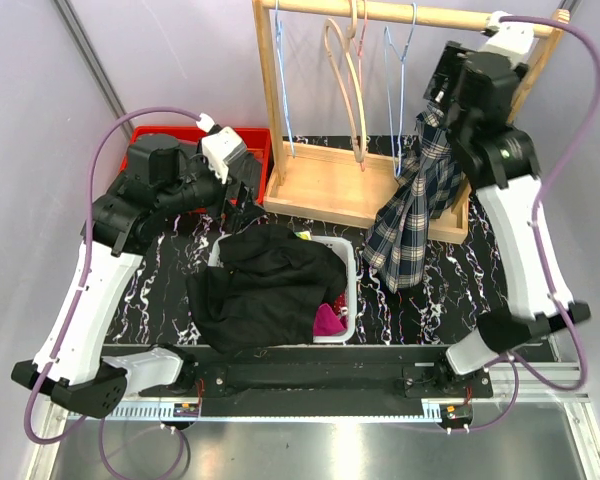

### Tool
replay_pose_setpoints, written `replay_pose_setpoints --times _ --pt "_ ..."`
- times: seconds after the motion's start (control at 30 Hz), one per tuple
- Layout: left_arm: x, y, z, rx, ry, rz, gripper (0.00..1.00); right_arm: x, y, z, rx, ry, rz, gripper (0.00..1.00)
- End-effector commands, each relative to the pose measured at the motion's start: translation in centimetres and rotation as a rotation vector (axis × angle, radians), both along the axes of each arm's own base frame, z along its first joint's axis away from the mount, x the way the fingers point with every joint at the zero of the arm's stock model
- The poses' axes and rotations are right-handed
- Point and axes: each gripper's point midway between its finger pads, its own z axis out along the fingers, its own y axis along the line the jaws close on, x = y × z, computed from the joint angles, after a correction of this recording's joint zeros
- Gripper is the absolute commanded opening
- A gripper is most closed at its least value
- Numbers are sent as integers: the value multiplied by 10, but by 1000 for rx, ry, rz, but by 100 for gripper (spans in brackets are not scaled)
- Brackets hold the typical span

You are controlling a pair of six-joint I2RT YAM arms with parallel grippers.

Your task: Remove the skirt from the hanger

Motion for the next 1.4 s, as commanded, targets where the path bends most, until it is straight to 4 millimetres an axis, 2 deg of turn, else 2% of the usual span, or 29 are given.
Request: replay_pose_setpoints --times 0.0,0.2,0.4,0.6,0.63,0.7,0.73,0.77,0.83,0.97,1.0,1.07,1.1,1.13,1.17,1.23,1.33,1.37 --pt "-10 0 14 -14 -75 -43 99 12 4 0 58 10 58 85" --pt "-12 1 14 -9 -81 -51 98 25 -10 -13 38 48 31 85" --pt "-15 0 10 -9 -73 -62 98 30 -12 -23 37 73 41 84" --pt "-13 0 4 -2 -59 -60 97 50 -21 -40 45 108 41 77" --pt "-14 -1 5 -5 -59 -64 98 57 -19 -46 45 123 44 75" --pt "-12 -2 5 -4 -59 -67 99 60 -19 -44 45 118 46 70" --pt "-12 -2 5 -4 -59 -67 99 66 -19 -49 44 129 41 68" --pt "-12 -2 4 -2 -55 -67 99 67 -20 -45 46 119 39 62" --pt "-11 -3 4 -4 -58 -68 99 75 -19 -56 40 149 39 58" --pt "-11 -3 5 -8 -60 -67 99 78 -17 -59 46 165 48 38" --pt "-11 -3 4 -7 -56 -66 98 77 -15 -58 57 161 57 23" --pt "-10 -2 5 -5 -64 -62 98 71 -8 -46 60 139 102 10" --pt "-10 -1 3 -1 -64 -60 98 68 -8 -40 61 128 114 0" --pt "-9 -1 3 0 -66 -54 97 65 -4 -33 58 117 138 0" --pt "-8 -1 3 0 -69 -51 97 59 -4 -10 59 64 146 0" --pt "-8 0 -2 3 -57 -49 97 54 -5 2 30 62 154 0" --pt "-10 2 -4 4 -51 -40 96 27 -6 60 31 -111 185 0" --pt "-11 3 -6 6 -50 -37 96 23 -5 73 33 -152 196 0"
